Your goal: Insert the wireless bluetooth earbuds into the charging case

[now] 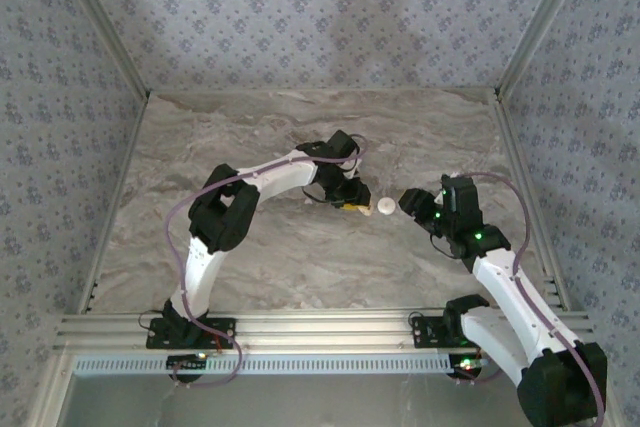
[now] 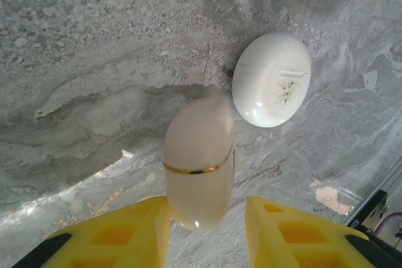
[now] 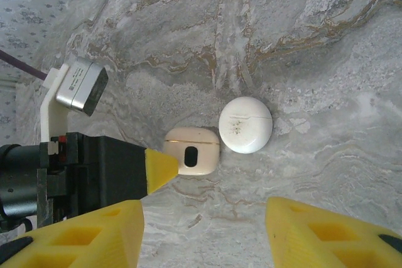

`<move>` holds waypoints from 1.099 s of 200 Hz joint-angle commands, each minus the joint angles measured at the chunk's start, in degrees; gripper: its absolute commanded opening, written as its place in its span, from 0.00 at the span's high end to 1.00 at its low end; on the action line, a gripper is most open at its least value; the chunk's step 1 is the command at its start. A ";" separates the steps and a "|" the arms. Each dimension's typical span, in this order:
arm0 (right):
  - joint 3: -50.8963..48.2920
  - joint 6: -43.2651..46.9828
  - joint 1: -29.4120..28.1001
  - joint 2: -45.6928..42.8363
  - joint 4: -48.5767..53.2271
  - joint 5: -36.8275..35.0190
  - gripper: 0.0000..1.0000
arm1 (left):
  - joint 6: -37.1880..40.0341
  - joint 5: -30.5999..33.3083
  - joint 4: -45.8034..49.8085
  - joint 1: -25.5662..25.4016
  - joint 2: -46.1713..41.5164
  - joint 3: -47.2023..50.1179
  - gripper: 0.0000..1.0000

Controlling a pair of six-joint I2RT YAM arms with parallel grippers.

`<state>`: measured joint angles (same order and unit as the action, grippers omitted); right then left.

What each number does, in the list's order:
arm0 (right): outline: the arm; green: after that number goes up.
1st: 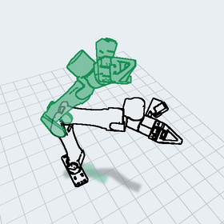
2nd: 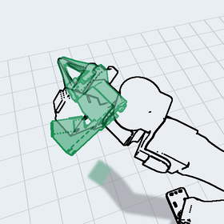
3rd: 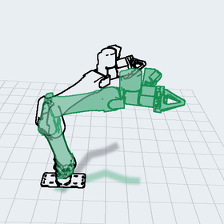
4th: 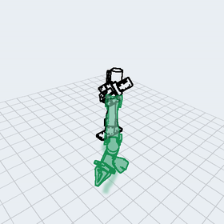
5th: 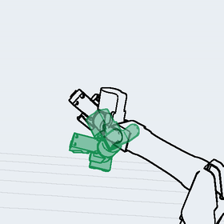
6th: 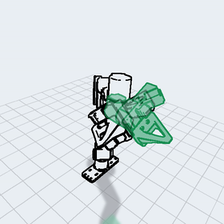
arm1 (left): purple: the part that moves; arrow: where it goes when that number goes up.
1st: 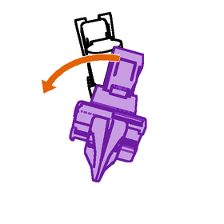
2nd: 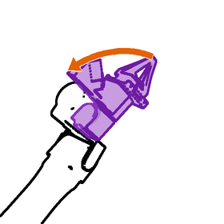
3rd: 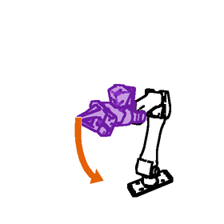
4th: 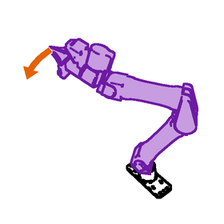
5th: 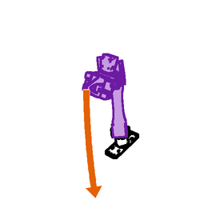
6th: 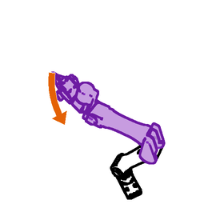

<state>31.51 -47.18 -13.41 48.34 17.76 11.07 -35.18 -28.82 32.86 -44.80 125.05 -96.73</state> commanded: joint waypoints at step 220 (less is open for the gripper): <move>-7.23 43.67 11.79 8.84 -25.25 -20.74 0.00 | 23.74 51.48 -31.44 35.00 -65.39 59.37 0.01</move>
<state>27.99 -12.82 -4.56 55.27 3.29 -8.51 -17.50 12.88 17.17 -13.26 63.79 -47.13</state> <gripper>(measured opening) 0.998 0.994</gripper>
